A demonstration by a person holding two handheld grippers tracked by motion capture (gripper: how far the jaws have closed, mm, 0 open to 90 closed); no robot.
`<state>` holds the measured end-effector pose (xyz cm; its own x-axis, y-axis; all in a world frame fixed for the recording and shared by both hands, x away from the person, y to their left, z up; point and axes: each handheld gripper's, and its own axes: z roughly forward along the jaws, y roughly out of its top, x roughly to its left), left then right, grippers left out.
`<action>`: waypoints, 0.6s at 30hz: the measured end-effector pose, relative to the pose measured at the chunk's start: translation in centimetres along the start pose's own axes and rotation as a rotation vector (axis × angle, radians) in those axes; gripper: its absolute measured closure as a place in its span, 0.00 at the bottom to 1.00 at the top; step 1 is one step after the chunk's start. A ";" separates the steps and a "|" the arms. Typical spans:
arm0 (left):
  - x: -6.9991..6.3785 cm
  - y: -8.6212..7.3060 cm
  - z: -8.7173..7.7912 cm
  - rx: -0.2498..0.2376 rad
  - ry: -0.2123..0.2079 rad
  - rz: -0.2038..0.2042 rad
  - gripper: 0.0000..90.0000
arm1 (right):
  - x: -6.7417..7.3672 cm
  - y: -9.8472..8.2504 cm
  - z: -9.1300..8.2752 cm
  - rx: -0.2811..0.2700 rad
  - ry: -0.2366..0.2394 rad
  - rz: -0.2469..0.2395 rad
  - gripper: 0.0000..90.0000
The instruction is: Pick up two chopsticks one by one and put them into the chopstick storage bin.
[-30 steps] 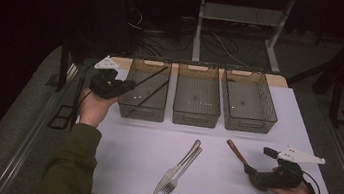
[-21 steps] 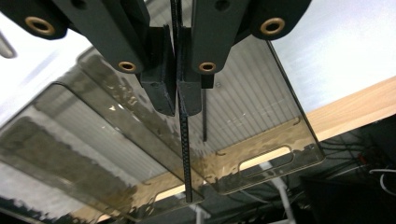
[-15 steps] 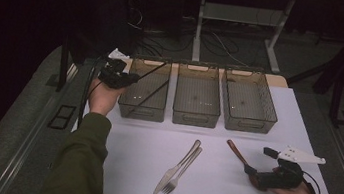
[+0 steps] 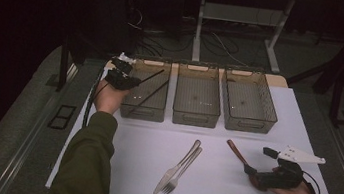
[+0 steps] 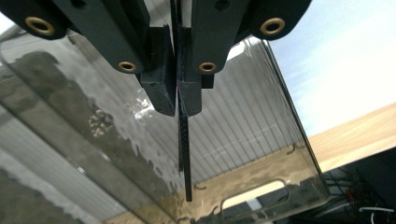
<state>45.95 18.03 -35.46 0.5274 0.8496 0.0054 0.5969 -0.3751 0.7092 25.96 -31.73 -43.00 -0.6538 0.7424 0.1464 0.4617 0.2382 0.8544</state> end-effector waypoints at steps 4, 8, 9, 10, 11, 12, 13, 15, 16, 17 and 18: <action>-0.1 0.0 0.8 0.010 -0.007 -0.009 0.95 | 0.0 0.0 0.0 0.001 0.000 0.001 0.00; -0.4 0.0 1.6 0.028 -0.012 0.002 0.95 | 0.0 0.0 0.0 0.000 0.001 0.000 0.00; -0.5 0.1 1.8 0.031 -0.011 0.006 0.95 | 0.0 0.0 0.0 0.000 0.001 0.000 0.00; -0.5 0.1 2.0 0.034 -0.009 0.008 0.95 | 0.0 0.0 0.0 0.000 0.001 0.000 0.00; -0.6 0.2 2.1 0.039 -0.006 0.012 0.95 | 0.0 0.0 0.0 -0.001 0.001 0.000 0.00; -0.6 0.3 2.3 0.041 -0.007 0.017 0.95 | 0.0 0.0 0.0 -0.001 0.002 0.001 0.00; -0.7 0.3 2.4 0.045 -0.005 0.016 0.95 | 0.0 0.0 0.0 -0.001 0.002 0.001 0.00; -0.7 0.4 2.6 0.046 -0.010 0.013 0.95 | 0.0 0.0 0.0 -0.001 0.001 0.000 0.00; -0.7 0.5 2.7 0.051 -0.011 0.013 0.95 | 0.0 0.0 0.0 -0.001 0.002 0.001 0.00; -0.8 0.5 2.7 0.054 -0.009 0.014 0.95 | 0.0 0.0 0.0 -0.002 0.002 0.002 0.00; -0.8 0.4 2.8 0.054 -0.009 0.013 0.95 | 0.0 0.0 0.0 -0.002 0.002 0.002 0.00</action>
<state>47.51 16.15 -37.14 0.5405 0.8413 0.0077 0.6218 -0.4056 0.6700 25.95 -31.77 -42.97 -0.6540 0.7417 0.1487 0.4619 0.2359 0.8550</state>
